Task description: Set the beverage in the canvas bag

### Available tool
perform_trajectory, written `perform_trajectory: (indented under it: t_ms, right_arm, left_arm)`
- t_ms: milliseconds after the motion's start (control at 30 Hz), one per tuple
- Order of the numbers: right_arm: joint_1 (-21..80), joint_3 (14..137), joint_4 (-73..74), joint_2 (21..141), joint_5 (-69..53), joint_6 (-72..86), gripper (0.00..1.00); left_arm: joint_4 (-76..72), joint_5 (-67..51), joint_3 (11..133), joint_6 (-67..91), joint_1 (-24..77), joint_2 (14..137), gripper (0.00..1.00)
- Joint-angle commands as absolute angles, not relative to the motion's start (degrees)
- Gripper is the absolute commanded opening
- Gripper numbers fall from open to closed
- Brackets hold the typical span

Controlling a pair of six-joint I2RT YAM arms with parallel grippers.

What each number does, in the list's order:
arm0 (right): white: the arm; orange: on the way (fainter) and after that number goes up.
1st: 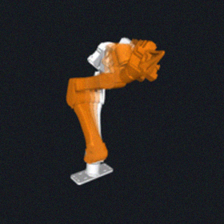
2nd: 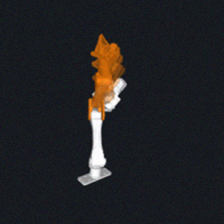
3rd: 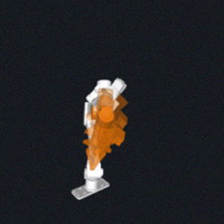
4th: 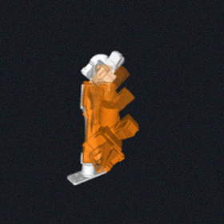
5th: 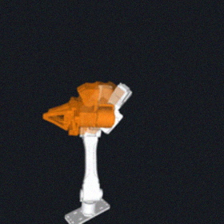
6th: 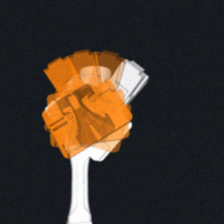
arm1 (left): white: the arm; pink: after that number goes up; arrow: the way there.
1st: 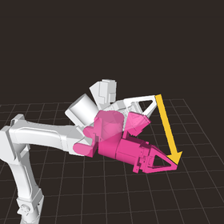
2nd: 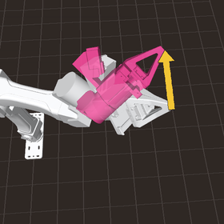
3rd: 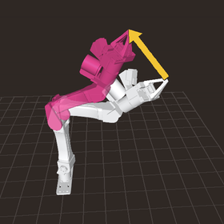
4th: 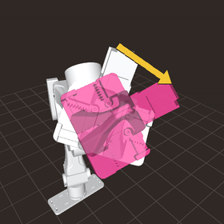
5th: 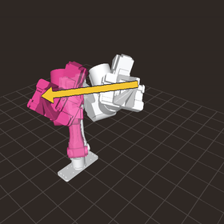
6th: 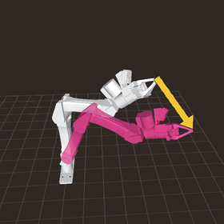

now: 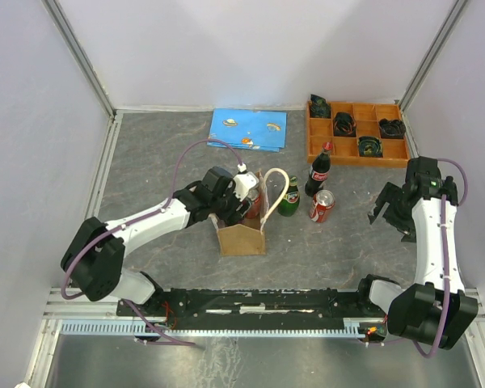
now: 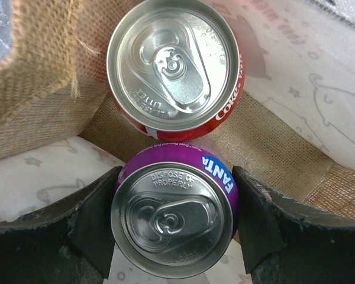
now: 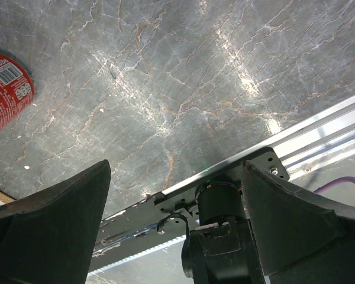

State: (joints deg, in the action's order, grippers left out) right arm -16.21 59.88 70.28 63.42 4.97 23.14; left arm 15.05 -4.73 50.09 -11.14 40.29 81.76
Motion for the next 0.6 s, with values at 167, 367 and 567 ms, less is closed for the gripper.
perform_trajectory:
  t_ms: [167, 367, 567]
  right_arm:
    - [-16.41, 61.80, 69.43, 63.59, 5.55, 23.45, 0.99]
    - [-16.37, 61.76, 69.09, 63.93, 5.38, 23.47, 0.99]
    - [-16.38, 61.24, 68.82, 63.89, 5.13, 23.67, 0.99]
  left_arm:
    - [11.20, -5.28, 50.18, -10.05, 40.43, 81.32, 0.20]
    - [13.87, -7.07, 50.87, -9.65, 40.47, 78.43, 0.61]
    - [16.99, -8.78, 53.19, -8.62, 40.65, 75.51, 0.77]
